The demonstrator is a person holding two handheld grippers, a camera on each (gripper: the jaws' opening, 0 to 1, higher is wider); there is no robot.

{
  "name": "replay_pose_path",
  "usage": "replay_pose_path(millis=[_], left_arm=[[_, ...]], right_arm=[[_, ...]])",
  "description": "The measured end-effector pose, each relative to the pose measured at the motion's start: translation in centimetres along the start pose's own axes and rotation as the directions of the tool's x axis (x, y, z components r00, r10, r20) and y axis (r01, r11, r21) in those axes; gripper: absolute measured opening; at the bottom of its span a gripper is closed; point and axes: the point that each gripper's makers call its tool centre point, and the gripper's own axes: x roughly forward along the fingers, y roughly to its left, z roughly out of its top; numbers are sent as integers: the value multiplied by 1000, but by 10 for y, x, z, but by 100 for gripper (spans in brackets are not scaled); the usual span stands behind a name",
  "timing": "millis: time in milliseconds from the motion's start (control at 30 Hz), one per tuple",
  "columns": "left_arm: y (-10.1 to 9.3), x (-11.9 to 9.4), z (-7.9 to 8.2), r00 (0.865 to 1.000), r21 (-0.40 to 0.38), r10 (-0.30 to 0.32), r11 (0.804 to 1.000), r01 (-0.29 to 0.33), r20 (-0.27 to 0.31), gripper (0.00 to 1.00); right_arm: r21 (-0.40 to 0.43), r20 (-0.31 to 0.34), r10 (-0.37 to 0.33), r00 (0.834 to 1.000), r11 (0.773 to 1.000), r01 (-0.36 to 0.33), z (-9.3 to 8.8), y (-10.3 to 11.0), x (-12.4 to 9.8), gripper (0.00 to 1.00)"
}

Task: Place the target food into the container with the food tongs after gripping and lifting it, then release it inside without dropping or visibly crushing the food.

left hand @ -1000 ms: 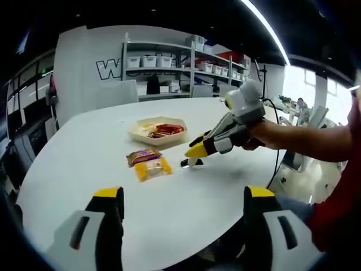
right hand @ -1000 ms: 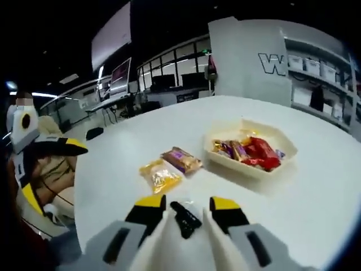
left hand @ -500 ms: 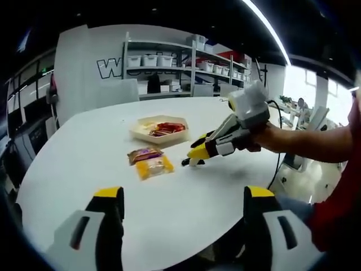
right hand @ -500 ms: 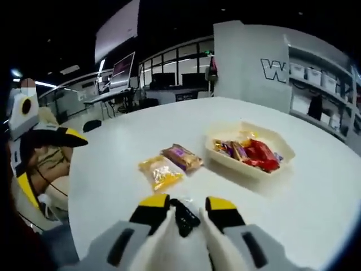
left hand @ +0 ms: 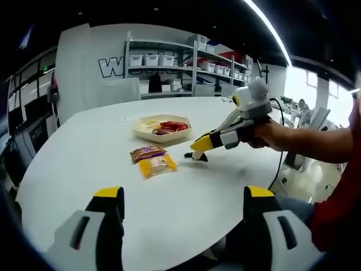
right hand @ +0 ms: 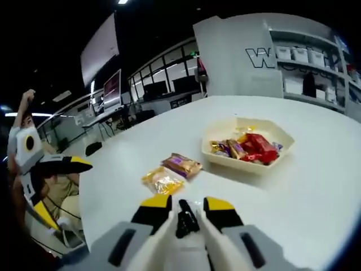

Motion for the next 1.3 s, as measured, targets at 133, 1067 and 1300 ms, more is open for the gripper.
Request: replay_pose_path(millis=[133,1067,1300], left_arm=[[-1,0,2,1000,-5,-2,1000,3,12,85],[-2,2,-2,1000,-8,0,1000,0,2,84],[-6,3,-1,1000,-2,-7,1000,7,2,84]], right_arm=[[-10,-7,-5,1000,1000,5,-2,-1,0,16],[-223,-4,-21,1000,975,19,-16,3,-1,18],[-79,8,-20,1000,997,20,-14,-2,-2,15]])
